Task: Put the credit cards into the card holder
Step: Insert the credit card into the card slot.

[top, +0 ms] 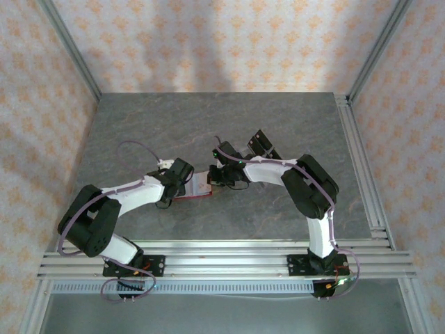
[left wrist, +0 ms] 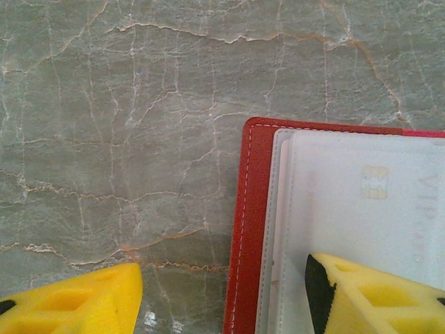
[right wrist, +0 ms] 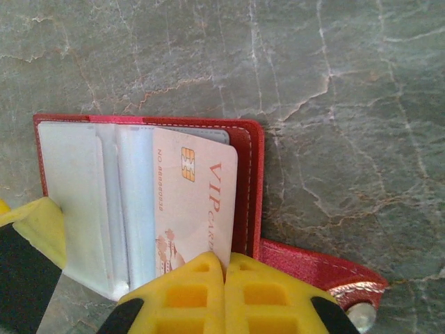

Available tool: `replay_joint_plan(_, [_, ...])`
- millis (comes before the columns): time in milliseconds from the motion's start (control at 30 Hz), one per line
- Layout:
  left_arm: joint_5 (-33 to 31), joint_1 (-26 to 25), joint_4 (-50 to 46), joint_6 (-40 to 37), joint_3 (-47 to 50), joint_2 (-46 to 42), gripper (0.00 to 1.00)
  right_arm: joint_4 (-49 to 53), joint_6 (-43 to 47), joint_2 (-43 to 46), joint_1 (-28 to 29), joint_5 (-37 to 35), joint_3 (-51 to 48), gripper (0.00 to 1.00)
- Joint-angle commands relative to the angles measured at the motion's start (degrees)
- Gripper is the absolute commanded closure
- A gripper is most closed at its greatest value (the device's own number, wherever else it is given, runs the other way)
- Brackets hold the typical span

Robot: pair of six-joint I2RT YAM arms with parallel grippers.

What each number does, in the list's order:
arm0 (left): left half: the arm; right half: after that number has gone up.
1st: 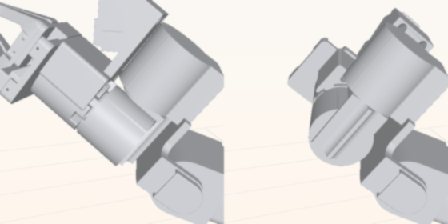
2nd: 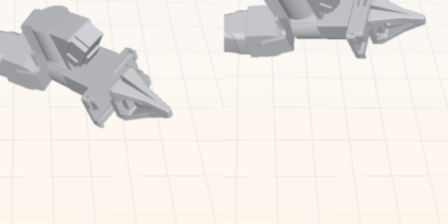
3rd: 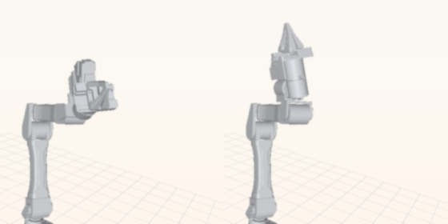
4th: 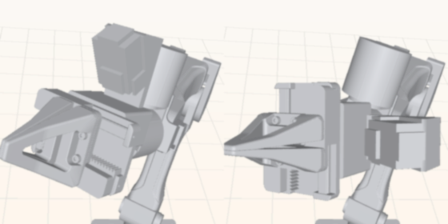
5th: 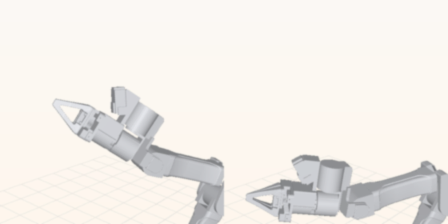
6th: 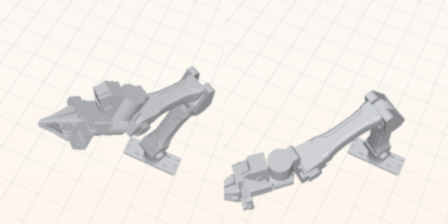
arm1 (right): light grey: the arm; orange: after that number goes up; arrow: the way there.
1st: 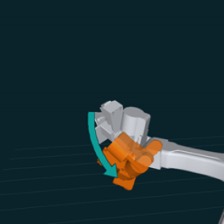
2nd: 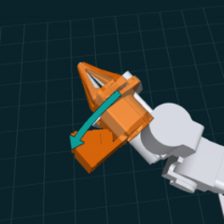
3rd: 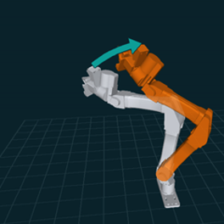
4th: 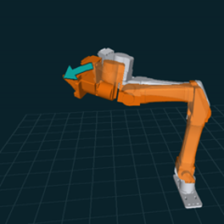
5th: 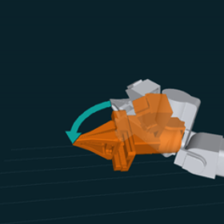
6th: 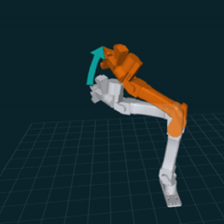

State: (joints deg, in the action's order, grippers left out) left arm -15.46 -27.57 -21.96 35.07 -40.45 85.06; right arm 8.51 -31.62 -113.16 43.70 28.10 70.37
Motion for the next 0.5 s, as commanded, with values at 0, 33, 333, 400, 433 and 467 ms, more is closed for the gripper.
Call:
replay_joint_plan(0, [-2.12,0.66,-3.04,0.88,0.37,0.23,0.36,1.96,1.02,1.07,-0.55,-0.67,-1.22,1.0])
replay_joint_plan(33, [-2.04,0.61,-2.95,0.88,0.46,0.19,0.36,0.95,0.76,1.55,-0.55,0.53,-1.2,1.0])
replay_joint_plan(333, [-1.73,0.68,-2.32,0.97,1.08,0.11,0.36,-13.59,-5.91,4.8,-0.5,9.55,-3.63,1.0])
replay_joint_plan(400, [-1.68,0.7,-2.35,1.05,1.07,0.02,0.36,-15.84,-6.74,4.51,-0.46,10.71,-3.88,1.0])
replay_joint_plan(433, [-1.65,0.68,-2.29,1.05,1.15,0.08,0.36,-16.73,-7.07,4.14,-0.46,11.13,-3.84,1.0])
replay_joint_plan(467, [-1.61,0.69,-2.23,1.14,1.16,0.1,0.36,-17.85,-7.48,3.58,-0.46,11.79,-3.88,1.0])
